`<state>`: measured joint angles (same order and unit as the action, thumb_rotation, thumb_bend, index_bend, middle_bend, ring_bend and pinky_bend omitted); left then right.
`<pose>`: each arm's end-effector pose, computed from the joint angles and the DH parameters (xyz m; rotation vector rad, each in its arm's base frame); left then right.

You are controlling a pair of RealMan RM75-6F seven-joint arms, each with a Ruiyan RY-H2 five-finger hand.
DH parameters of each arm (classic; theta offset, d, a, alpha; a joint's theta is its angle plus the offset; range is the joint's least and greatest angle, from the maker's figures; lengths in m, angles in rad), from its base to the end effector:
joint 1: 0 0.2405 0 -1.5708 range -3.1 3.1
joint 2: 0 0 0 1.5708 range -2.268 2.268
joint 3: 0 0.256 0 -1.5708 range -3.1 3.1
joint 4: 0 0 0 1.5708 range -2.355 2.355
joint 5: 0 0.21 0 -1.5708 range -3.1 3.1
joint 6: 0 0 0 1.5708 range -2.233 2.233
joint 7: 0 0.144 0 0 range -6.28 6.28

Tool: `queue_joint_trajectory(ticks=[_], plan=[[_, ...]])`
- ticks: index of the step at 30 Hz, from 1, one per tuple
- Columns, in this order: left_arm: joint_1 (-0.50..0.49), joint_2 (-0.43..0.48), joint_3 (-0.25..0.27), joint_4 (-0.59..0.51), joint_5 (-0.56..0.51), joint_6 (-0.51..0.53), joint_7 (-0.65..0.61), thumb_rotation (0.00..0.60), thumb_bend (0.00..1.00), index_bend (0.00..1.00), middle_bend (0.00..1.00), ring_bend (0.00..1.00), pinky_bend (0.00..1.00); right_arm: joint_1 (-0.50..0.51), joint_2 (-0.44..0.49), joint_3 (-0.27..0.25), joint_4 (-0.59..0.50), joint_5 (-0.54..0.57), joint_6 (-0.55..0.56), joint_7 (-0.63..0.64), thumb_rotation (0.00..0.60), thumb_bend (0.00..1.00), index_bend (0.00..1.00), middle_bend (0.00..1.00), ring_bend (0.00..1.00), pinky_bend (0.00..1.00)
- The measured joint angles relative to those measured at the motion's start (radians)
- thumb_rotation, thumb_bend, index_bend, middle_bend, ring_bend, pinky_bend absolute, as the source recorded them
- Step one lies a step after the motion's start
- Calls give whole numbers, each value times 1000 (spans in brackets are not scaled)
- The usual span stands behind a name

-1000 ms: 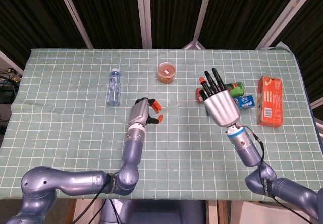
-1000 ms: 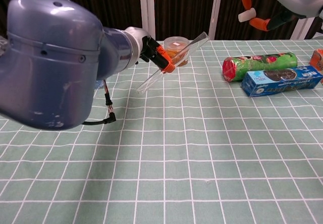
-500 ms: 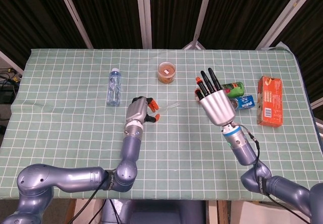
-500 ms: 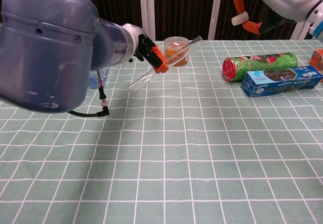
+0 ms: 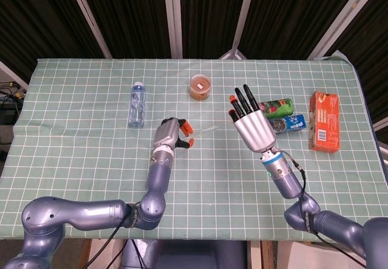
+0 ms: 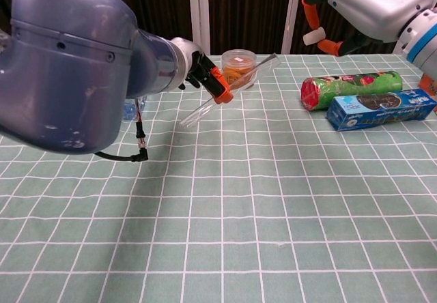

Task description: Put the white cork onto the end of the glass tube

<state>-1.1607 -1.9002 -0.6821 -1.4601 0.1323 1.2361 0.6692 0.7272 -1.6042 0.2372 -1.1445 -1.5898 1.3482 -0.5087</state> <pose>0.0168 0.3771 -0.0610 -1.3187 -1.6582 -0.9440 -0.1341 -0.3717 0.0467 1.6443 -0.0205 1.0383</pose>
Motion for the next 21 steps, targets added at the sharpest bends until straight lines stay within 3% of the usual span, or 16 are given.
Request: queue_joint_trajectory(ticks=[21], plan=[[-26, -19, -13, 17, -28, 12, -4, 600, 617, 582, 472, 116, 0, 19, -50, -17, 41, -7, 6, 9, 600, 369, 656, 264, 110, 0]])
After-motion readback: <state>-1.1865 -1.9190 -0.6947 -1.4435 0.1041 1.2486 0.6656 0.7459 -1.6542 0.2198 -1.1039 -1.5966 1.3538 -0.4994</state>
